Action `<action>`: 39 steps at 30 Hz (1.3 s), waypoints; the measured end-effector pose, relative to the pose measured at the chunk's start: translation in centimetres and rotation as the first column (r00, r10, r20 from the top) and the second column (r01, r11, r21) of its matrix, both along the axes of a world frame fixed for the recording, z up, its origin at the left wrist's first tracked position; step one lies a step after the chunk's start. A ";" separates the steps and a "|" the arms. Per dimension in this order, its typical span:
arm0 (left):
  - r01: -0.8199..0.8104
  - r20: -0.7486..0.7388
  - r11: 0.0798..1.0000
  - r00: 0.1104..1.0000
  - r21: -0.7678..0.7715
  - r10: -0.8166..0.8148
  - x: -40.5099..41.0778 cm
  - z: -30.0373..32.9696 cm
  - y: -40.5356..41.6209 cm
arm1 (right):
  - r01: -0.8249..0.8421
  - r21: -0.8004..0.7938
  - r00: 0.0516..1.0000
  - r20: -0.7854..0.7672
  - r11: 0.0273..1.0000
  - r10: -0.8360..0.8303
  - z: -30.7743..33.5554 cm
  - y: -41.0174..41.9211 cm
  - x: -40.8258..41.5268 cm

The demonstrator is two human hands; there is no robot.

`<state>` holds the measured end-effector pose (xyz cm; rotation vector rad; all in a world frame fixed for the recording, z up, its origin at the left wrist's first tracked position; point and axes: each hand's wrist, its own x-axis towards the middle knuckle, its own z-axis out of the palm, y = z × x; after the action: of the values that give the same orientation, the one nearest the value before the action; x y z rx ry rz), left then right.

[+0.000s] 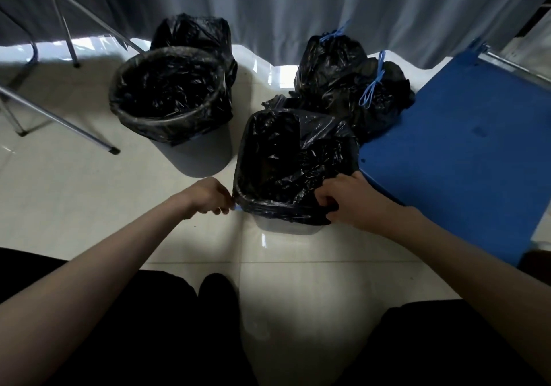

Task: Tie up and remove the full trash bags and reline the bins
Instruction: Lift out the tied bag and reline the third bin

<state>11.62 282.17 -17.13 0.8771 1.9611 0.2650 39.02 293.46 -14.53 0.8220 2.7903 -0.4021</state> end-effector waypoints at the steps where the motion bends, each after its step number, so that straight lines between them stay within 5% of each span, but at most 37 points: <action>1: 0.016 -0.050 1.000 0.999 0.025 -0.015 -0.3 0.3 0.5 | -0.004 -0.021 1.000 0.028 1.000 0.004 0.2 0.3 0.1; 3: -0.025 -0.208 0.968 0.975 0.250 0.079 -1.1 0.8 1.5 | 0.022 -0.149 0.998 0.068 0.989 -0.012 0.8 0.8 0.2; 5: 0.100 -0.432 0.832 0.884 0.545 0.177 -1.3 1.6 2.5 | 0.090 -0.351 0.993 -0.042 0.932 -0.112 1.4 1.7 -0.1; 8: 0.455 -0.569 0.625 0.822 0.635 -0.021 1.3 3.3 4.5 | 0.082 -0.113 0.947 -0.302 0.990 -0.113 1.2 3.8 -1.5; 11: 0.741 -0.731 0.620 0.569 0.258 -0.376 4.7 2.6 7.4 | -0.001 0.156 0.983 -0.183 0.988 0.030 0.3 5.1 -4.1; 14: 0.780 -0.772 0.590 0.241 -0.207 -0.589 5.9 0.3 9.5 | -0.013 0.255 0.993 0.118 0.967 -0.018 -1.6 5.5 -5.6; 17: 0.690 -0.758 0.570 0.048 -0.445 -0.650 4.3 -1.0 9.9 | -0.007 0.348 0.903 0.405 0.937 -0.144 -2.2 5.9 -5.5; 19: 0.681 -0.761 0.556 -0.002 -0.476 -0.648 3.7 -0.9 9.5 | 0.032 0.325 0.950 0.285 0.945 -0.130 -1.5 6.3 -5.6; 22: 0.813 -0.893 0.572 0.170 -0.112 -0.416 3.2 -0.2 9.6 | 0.235 0.403 0.967 -0.190 0.885 -0.170 -0.4 7.1 -5.5; 25: 0.724 -0.890 0.640 0.435 0.257 -0.135 2.0 1.1 10.8 | 0.544 0.201 0.789 -0.454 0.815 -0.414 -1.1 9.0 -3.5; 28: 0.440 -0.708 0.828 0.702 0.348 -0.076 0.8 1.5 12.8 | 0.601 -0.327 0.631 -0.366 0.729 -0.684 -1.6 10.7 -2.6; 31: 0.094 -0.453 0.925 0.887 0.368 0.090 0.3 1.2 14.2 | 0.566 -0.535 0.599 -0.255 0.627 -0.759 -2.2 10.7 -3.2; 37: -0.359 0.148 0.900 0.932 0.247 0.331 -0.9 0.6 13.9 | 0.510 -0.819 0.563 0.089 0.261 -0.821 -4.1 10.5 -2.7; 39: -0.333 0.124 0.906 0.943 0.262 0.310 -1.3 0.9 13.4 | 0.452 -0.872 0.553 0.109 0.187 -0.826 -4.2 10.8 -2.2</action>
<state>10.31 295.53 -16.22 0.6991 2.0177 0.7758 36.83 304.22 -18.71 1.7314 1.7397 -2.0817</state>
